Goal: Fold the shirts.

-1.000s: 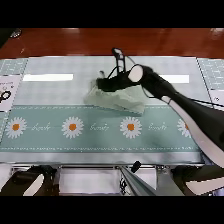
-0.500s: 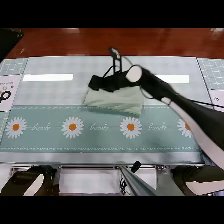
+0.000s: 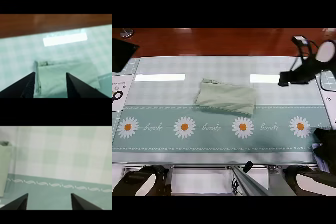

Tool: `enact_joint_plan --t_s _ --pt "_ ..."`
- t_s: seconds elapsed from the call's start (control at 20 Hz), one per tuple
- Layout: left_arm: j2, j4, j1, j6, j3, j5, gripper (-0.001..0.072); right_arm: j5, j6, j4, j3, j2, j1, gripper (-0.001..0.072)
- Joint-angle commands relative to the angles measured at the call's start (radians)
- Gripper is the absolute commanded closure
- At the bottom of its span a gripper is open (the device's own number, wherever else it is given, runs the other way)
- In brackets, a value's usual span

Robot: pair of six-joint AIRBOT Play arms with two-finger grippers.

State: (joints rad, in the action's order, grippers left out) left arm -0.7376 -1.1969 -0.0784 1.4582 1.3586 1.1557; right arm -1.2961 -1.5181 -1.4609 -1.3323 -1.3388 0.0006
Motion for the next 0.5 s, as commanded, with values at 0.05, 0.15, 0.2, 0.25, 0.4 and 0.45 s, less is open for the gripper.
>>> enact_joint_plan --t_s 0.05,0.15,0.2,0.25,0.4,0.45 --pt "-0.063 -0.028 0.001 0.025 0.000 0.106 0.0242 0.084 0.137 0.479 0.285 0.021 -0.238 0.0100" --pt "-0.088 -0.028 0.001 0.036 0.000 0.106 0.0242 0.159 0.202 0.615 0.416 0.013 -0.220 0.0100" --pt "-0.098 -0.028 0.001 0.048 0.000 0.106 0.0242 0.185 0.224 0.657 0.456 0.002 -0.198 0.0100" --pt "-0.106 -0.027 0.001 0.048 0.000 0.106 0.0242 0.212 0.251 0.702 0.489 -0.014 -0.164 0.0100" --pt "-0.122 -0.027 0.001 0.078 0.000 0.106 0.0242 0.311 0.291 0.811 0.507 -0.071 -0.049 0.0100" --pt "-0.123 -0.027 0.001 0.080 0.000 0.106 0.0242 0.356 0.296 0.853 0.507 -0.083 -0.017 0.0100"
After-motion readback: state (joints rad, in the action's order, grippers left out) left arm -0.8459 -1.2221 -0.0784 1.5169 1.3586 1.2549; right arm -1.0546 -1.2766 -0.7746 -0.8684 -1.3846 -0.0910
